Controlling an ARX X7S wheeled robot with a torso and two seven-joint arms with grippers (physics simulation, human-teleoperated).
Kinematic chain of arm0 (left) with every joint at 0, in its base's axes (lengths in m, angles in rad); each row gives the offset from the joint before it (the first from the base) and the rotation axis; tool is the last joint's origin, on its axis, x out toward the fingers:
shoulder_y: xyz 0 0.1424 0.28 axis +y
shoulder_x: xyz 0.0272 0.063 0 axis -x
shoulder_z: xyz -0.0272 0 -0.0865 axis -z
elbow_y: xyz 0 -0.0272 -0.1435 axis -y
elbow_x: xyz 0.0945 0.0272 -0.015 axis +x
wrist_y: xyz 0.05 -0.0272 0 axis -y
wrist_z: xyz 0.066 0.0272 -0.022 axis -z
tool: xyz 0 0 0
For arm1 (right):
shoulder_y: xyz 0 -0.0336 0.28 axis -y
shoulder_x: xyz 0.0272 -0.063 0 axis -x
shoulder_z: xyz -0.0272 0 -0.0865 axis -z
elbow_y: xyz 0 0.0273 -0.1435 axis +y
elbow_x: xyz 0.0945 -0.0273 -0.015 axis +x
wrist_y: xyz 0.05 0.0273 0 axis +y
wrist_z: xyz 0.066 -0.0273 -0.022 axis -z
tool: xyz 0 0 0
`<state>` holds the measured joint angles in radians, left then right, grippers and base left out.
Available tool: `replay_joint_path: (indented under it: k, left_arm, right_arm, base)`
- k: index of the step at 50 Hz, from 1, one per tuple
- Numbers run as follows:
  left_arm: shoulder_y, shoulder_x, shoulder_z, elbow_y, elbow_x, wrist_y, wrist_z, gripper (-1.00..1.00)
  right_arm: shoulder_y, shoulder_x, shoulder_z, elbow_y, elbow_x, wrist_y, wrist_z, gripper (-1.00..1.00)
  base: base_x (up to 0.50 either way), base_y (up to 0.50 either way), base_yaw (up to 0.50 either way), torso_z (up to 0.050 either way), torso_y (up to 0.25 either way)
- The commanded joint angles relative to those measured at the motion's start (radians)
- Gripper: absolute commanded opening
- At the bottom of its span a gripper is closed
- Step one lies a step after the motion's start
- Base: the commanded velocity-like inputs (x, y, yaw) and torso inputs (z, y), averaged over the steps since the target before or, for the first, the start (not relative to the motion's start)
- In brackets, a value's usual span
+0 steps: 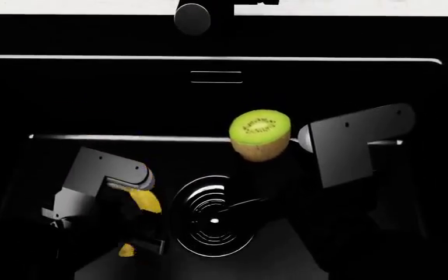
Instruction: There is a mixed pile of frozen fruits and vegetables on the counter. Locate all the frozen vegetables and place the items in a bowl on the counter. Take all the frozen fruits and defrost them in a running sink.
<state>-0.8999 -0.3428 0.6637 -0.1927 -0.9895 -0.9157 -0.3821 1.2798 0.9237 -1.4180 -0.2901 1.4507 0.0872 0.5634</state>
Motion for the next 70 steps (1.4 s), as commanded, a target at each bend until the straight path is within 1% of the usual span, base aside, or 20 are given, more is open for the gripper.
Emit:
replay_joint_path:
  k: [1, 6, 10, 11, 16, 17, 18, 19, 24, 27, 28, 32, 35, 43, 46, 51, 56, 61, 62, 70]
  left_arm:
    - [-0.006, 0.0, 0.0, -0.007, 0.001, -0.001, -0.008, 1.0]
    - [-0.008, -0.022, -0.038, 0.046, -0.036, -0.017, -0.042, 1.0]
    - [0.01, -0.062, -0.1, 0.165, -0.107, -0.043, -0.107, 1.0]
    - [0.015, -0.081, -0.122, 0.208, -0.127, -0.046, -0.125, 1.0]
    - [0.014, -0.14, -0.216, 0.302, -0.23, -0.072, -0.186, 1.0]
    - [0.009, -0.15, -0.239, 0.317, -0.25, -0.071, -0.195, 1.0]
    - [0.011, -0.152, -0.25, 0.322, -0.247, -0.058, -0.202, 1.0]
    - [0.002, -0.189, -0.27, 0.331, -0.274, -0.073, -0.186, 1.0]
    - [0.01, -0.248, -0.345, 0.441, -0.372, -0.092, -0.253, 1.0]
    - [-0.004, -0.283, -0.392, 0.487, -0.425, -0.094, -0.28, 1.0]
    - [-0.009, -0.282, -0.399, 0.481, -0.431, -0.092, -0.288, 1.0]
    - [-0.016, -0.297, -0.419, 0.492, -0.442, -0.086, -0.295, 1.0]
    - [-0.005, -0.305, -0.428, 0.521, -0.465, -0.088, -0.308, 1.0]
    - [-0.018, -0.317, -0.453, 0.533, -0.48, -0.074, -0.311, 1.0]
    - [-0.005, -0.301, -0.446, 0.545, -0.471, -0.065, -0.327, 1.0]
    - [0.002, -0.304, -0.44, 0.545, -0.466, -0.065, -0.315, 1.0]
    - [0.014, -0.315, -0.439, 0.547, -0.466, -0.066, -0.299, 1.0]
    - [0.023, -0.31, -0.441, 0.55, -0.485, -0.064, -0.306, 1.0]
    - [0.028, -0.312, -0.439, 0.562, -0.484, -0.065, -0.307, 1.0]
    - [0.03, -0.306, -0.432, 0.57, -0.487, -0.064, -0.313, 1.0]
  right_arm:
    - [-0.007, 0.005, 0.004, 0.0, -0.012, 0.005, -0.005, -1.0]
    - [-0.02, -0.001, 0.004, 0.024, -0.01, -0.003, -0.013, -1.0]
    - [-0.053, -0.01, 0.019, 0.062, 0.024, -0.046, -0.04, -1.0]
    - [-0.034, -0.015, 0.005, 0.073, 0.017, -0.006, -0.011, -1.0]
    - [-0.006, -0.056, 0.008, 0.152, 0.103, 0.053, -0.05, -1.0]
    - [0.029, -0.083, -0.023, 0.195, 0.108, 0.136, -0.017, -1.0]
    - [0.015, -0.092, -0.009, 0.221, 0.145, 0.121, -0.02, -1.0]
    - [0.024, -0.112, -0.023, 0.252, 0.141, 0.148, -0.029, -1.0]
    - [0.023, -0.177, -0.026, 0.405, 0.19, 0.179, -0.084, -1.0]
    - [0.024, -0.215, -0.031, 0.511, 0.205, 0.195, -0.087, -1.0]
    - [0.03, -0.24, -0.043, 0.56, 0.22, 0.231, -0.115, -1.0]
    - [0.036, -0.294, -0.048, 0.698, 0.213, 0.236, -0.167, -1.0]
    - [0.026, -0.366, -0.066, 0.86, 0.201, 0.246, -0.24, -1.0]
    - [-0.002, -0.483, -0.1, 1.085, 0.186, 0.275, -0.338, -1.0]
    - [-0.018, -0.517, -0.103, 1.162, 0.186, 0.276, -0.382, -1.0]
    - [-0.03, -0.544, -0.102, 1.226, 0.191, 0.282, -0.419, -1.0]
    - [-0.03, -0.541, -0.101, 1.219, 0.192, 0.285, -0.42, -1.0]
    - [-0.025, -0.512, -0.099, 1.159, 0.198, 0.302, -0.399, -1.0]
    - [-0.022, -0.506, -0.098, 1.145, 0.199, 0.305, -0.394, 1.0]
    - [0.018, -0.403, -0.085, 0.951, 0.202, 0.314, -0.272, 1.0]
  base:
    - [0.0, 0.0, 0.0, 0.0, 0.0]
    - [0.0, 0.0, 0.0, 0.0, 0.0]
    - [0.0, 0.0, 0.0, 0.0, 0.0]
    - [0.0, 0.0, 0.0, 0.0, 0.0]
    - [0.0, 0.0, 0.0, 0.0, 0.0]
    - [0.0, 0.0, 0.0, 0.0, 0.0]
    - [0.0, 0.0, 0.0, 0.0, 0.0]
    - [0.0, 0.0, 0.0, 0.0, 0.0]
    - [0.0, 0.0, 0.0, 0.0, 0.0]
    - [0.0, 0.0, 0.0, 0.0, 0.0]
    - [0.0, 0.0, 0.0, 0.0, 0.0]
    - [0.0, 0.0, 0.0, 0.0, 0.0]
    - [0.0, 0.0, 0.0, 0.0, 0.0]
    - [0.0, 0.0, 0.0, 0.0, 0.0]
    - [0.0, 0.0, 0.0, 0.0, 0.0]
    - [0.0, 0.0, 0.0, 0.0, 0.0]
    - [0.0, 0.0, 0.0, 0.0, 0.0]
    - [0.0, 0.0, 0.0, 0.0, 0.0]
    - [0.0, 0.0, 0.0, 0.0, 0.0]
    - [0.0, 0.0, 0.0, 0.0, 0.0]
